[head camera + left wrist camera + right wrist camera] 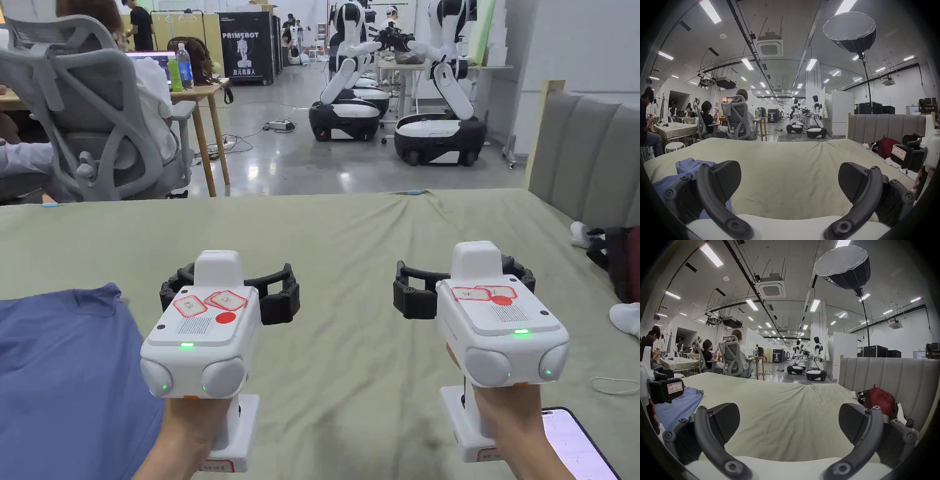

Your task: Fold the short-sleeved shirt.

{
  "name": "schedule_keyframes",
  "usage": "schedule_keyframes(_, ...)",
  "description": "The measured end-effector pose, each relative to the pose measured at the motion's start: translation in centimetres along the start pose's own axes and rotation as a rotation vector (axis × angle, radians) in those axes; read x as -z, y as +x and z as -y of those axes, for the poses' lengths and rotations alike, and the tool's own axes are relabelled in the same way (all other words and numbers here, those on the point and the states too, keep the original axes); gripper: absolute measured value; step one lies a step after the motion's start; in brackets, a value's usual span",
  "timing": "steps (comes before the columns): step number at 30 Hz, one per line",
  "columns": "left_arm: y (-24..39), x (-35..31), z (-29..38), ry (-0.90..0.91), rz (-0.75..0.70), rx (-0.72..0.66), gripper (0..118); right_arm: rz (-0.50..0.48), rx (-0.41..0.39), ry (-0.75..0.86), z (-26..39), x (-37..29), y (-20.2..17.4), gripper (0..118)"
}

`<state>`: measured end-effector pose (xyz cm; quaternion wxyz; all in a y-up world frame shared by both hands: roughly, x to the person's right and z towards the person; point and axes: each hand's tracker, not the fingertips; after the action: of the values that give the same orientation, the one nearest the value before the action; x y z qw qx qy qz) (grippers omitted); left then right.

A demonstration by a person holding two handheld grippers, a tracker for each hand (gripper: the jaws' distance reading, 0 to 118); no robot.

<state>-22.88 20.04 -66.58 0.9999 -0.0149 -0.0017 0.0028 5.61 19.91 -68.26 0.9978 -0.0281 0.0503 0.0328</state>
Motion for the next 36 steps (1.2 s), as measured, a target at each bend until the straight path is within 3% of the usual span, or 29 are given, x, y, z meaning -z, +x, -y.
schedule_keyframes(4, -0.04, 0.04, 0.08, -0.002, 0.003, -0.001, 118, 0.021, -0.028, -0.002, -0.32, -0.16, -0.35, 118)
schedule_keyframes(18, -0.21, 0.02, 0.31, -0.004, 0.001, 0.001, 118, 0.076, -0.003, 0.02, -0.58, -0.67, -0.34, 118)
schedule_keyframes(36, -0.19, 0.14, 0.57, -0.005, -0.003, 0.002, 118, 0.058, -0.009, 0.009, 0.12, -0.54, -0.47, 118)
